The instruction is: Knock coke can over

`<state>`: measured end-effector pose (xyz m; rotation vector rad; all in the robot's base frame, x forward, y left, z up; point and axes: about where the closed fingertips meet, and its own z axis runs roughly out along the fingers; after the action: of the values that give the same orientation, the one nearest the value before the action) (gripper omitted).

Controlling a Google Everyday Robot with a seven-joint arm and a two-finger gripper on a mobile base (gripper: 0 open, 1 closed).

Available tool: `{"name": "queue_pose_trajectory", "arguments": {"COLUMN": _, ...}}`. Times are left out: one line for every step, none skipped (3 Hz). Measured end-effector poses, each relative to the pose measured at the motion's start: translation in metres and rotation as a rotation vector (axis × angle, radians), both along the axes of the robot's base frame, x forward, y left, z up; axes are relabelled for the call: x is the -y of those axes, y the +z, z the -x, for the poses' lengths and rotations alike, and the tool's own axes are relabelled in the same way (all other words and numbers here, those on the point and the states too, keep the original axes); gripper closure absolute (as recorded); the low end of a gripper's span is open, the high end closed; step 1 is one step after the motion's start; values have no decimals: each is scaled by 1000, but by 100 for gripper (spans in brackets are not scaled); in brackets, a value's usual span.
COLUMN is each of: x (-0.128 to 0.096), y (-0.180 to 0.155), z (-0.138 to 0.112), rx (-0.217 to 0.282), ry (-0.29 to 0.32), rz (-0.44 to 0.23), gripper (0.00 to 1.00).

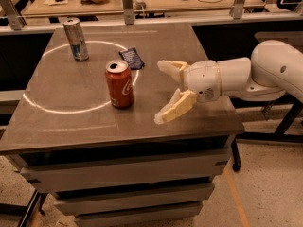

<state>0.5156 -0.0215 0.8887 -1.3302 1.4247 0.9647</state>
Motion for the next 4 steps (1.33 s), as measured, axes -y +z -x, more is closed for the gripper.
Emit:
{"name": "queue_pose_trajectory", "arguments": {"x": -25, "y": -7, "z": -6, "rx": -16, "ry": 31, "rz": -20, "gripper": 0}}
{"name": "queue_pose_trajectory", "arguments": {"x": -49, "y": -9, "z": -11, "rx": -23, "ry": 67, "rz": -48, "gripper": 0}}
{"name": "queue_pose_trajectory", "arguments": {"x": -70, "y": -8, "z": -13, "rx": -24, "ry": 92, "rz": -72, "gripper": 0}}
{"name": "queue_pose_trajectory", "arguments": {"x": -88, "y": -11, "z": -14, "rx": -29, "ry": 113, "rz": -89, "gripper": 0}}
